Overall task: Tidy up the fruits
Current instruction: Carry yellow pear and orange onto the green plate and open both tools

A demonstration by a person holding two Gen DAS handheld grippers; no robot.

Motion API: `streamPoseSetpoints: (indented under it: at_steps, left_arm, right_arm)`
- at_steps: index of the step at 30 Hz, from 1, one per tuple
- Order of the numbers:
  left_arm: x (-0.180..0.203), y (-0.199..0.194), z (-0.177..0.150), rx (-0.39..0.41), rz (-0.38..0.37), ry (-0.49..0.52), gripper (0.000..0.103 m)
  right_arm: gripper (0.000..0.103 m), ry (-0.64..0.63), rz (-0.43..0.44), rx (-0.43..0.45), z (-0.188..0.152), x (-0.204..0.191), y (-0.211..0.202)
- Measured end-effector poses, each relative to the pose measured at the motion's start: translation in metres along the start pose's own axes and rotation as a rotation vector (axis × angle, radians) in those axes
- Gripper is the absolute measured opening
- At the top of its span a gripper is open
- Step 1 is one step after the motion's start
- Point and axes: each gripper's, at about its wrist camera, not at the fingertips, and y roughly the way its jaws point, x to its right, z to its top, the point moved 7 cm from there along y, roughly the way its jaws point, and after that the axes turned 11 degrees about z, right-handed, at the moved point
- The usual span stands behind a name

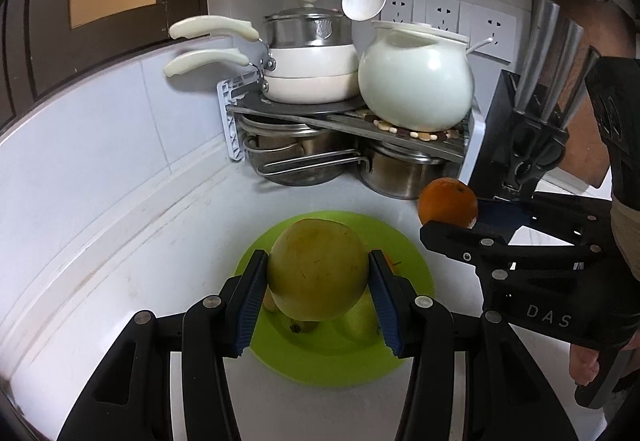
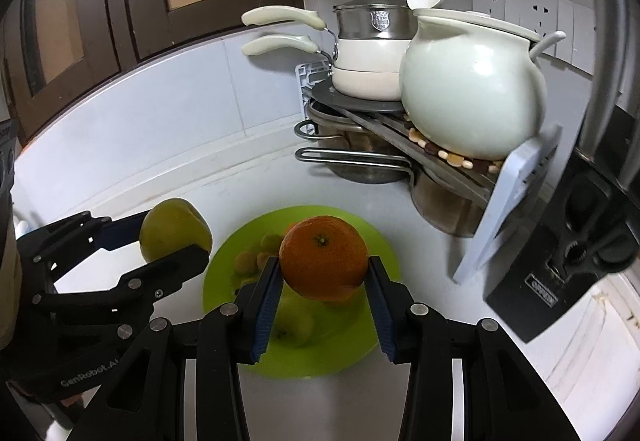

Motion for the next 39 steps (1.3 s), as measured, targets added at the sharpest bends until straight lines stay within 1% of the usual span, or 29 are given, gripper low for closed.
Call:
streamPoseSetpoints:
  at_steps: [10,16,23,30,32,35,39]
  left_arm:
    - [0.0,0.045,0.003,-0.067,-0.02,0.007,0.05]
    - [0.005,0.073,-0.004,-0.107,-0.015,0.038,0.05]
    - [0.006,0.097,-0.012,-0.154,-0.023,0.038,0.05]
    - [0.007,0.107,-0.016,-0.177,-0.026,0.033,0.05]
    - [0.006,0.103,-0.014,-0.162,-0.023,0.023,0.05]
    - [0.002,0.096,-0.01,-0.148,-0.006,0.016,0.052]
    - [-0.009,0.081,-0.009,-0.133,0.03,-0.013,0.054]
  right_arm:
    - [0.043,0.01,-0.009,-0.047,0.014,0.021,0.038]
    - [0.043,0.023,-0.007,-0.096,0.008,0.034,0.065]
    - [0.043,0.046,0.008,-0.143,-0.003,0.046,0.091]
    - [0.043,0.077,0.023,-0.174,-0.007,0.053,0.108]
    - [0.043,0.085,0.028,-0.185,-0.01,0.053,0.109]
    - [0.05,0.084,0.024,-0.177,-0.01,0.051,0.108]
    - [0.05,0.075,0.018,-0.164,-0.008,0.045,0.098]
